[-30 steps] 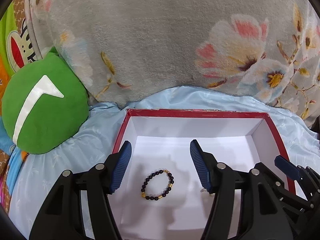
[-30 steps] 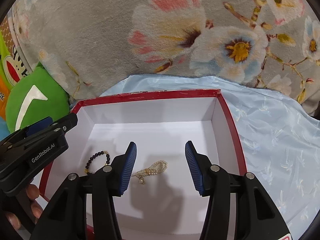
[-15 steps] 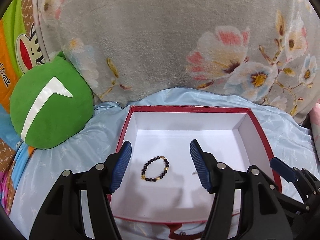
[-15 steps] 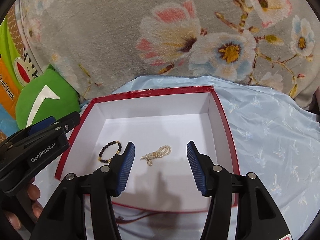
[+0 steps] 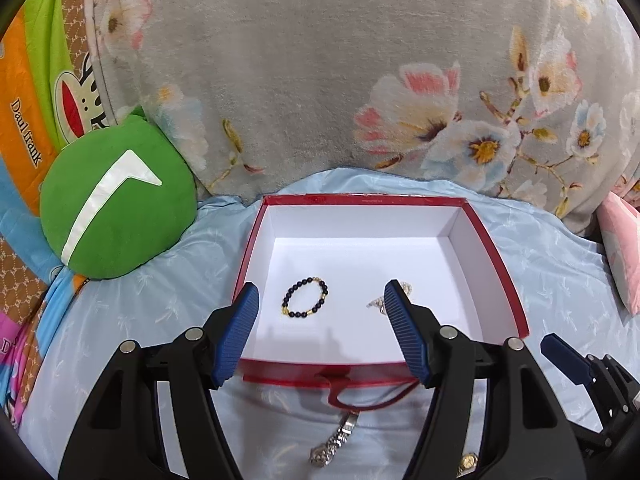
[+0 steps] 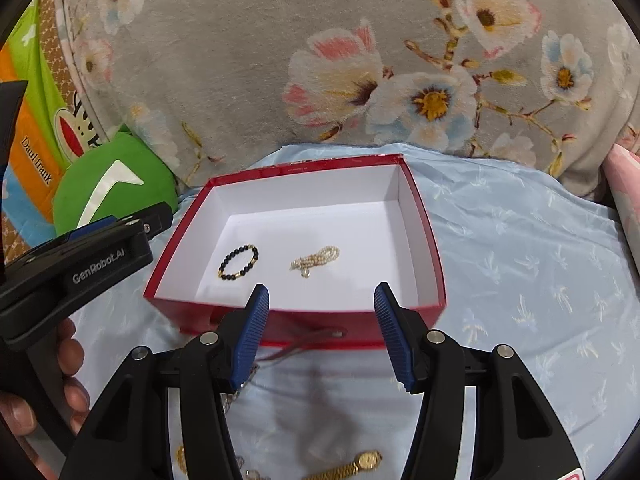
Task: Organize jewelry
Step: 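Withdraw both tools from the box back over the remaining jewelry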
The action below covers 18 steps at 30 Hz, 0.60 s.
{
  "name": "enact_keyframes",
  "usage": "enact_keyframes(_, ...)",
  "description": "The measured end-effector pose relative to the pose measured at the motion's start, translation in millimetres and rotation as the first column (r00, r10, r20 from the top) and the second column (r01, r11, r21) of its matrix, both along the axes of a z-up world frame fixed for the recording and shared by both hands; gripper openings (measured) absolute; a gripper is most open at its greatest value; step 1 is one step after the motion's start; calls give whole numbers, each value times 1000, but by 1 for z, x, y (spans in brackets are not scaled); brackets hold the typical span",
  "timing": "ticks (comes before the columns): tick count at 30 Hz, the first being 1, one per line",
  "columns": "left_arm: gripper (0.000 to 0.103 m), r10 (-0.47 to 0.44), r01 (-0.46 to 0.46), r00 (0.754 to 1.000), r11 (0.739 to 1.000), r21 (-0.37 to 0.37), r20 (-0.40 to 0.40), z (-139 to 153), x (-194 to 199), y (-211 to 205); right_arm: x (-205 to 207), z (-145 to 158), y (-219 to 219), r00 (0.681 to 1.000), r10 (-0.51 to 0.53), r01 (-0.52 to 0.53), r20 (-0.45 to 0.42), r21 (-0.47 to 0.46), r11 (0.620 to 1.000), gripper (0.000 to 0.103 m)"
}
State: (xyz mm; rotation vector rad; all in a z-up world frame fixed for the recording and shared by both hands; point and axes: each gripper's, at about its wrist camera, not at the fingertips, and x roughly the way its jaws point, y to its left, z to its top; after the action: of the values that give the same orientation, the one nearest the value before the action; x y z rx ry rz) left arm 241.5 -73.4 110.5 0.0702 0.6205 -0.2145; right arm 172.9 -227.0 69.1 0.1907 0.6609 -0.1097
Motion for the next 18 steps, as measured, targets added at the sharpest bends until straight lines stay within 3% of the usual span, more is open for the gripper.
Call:
enact_keyframes(6,69,-8,8,1000,1000,5,-9,-5,-30,4,-35,-2,2,1000,-5,5,-8,3,1000,57)
enact_keyframes(18,69,-20,21,998,1000,23,-67,-31,-74,12,-84,-19,5,999,-9,10,-48,25,1000,61)
